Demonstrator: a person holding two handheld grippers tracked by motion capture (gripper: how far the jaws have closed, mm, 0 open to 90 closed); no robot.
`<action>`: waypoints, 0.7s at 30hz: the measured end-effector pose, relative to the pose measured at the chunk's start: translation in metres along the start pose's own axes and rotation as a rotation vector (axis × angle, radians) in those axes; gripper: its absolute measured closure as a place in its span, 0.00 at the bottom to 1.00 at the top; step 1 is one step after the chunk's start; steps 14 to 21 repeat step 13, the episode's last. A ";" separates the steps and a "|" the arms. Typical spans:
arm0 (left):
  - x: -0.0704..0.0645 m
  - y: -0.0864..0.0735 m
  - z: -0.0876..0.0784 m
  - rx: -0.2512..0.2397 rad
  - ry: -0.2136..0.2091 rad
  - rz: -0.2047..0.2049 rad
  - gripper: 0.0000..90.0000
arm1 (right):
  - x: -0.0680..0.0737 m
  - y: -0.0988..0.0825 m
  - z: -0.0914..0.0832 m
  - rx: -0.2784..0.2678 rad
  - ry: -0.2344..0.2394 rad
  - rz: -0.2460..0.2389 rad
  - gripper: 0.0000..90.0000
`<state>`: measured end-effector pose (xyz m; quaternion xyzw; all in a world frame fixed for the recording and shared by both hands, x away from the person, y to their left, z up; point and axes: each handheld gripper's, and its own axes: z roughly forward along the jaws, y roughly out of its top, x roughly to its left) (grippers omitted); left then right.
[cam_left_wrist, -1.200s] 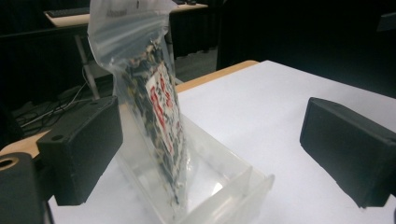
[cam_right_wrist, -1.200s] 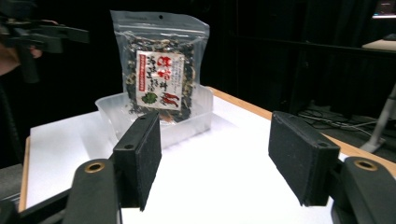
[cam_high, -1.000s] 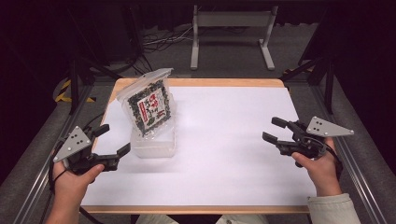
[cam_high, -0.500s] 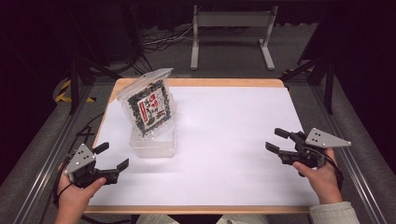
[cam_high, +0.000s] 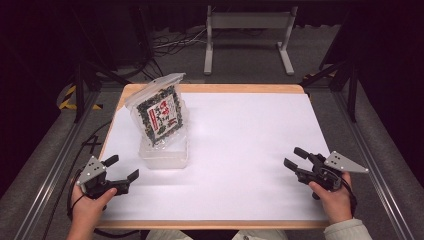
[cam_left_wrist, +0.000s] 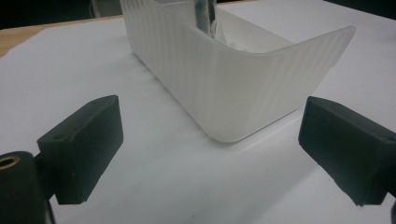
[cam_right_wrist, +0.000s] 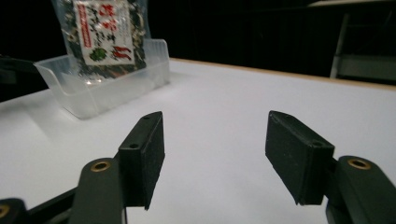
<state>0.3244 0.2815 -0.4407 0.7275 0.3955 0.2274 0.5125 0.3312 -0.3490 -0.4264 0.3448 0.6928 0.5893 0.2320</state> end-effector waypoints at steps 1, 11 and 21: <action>0.000 0.000 0.000 -0.002 0.001 -0.002 0.08 | -0.001 -0.003 0.001 0.018 -0.007 -0.001 0.42; -0.002 -0.001 0.001 0.001 -0.001 -0.001 0.08 | -0.005 -0.008 0.003 0.052 -0.044 -0.008 0.40; -0.002 -0.001 0.001 0.002 -0.002 -0.007 0.08 | -0.005 -0.008 0.004 0.049 -0.047 -0.009 0.40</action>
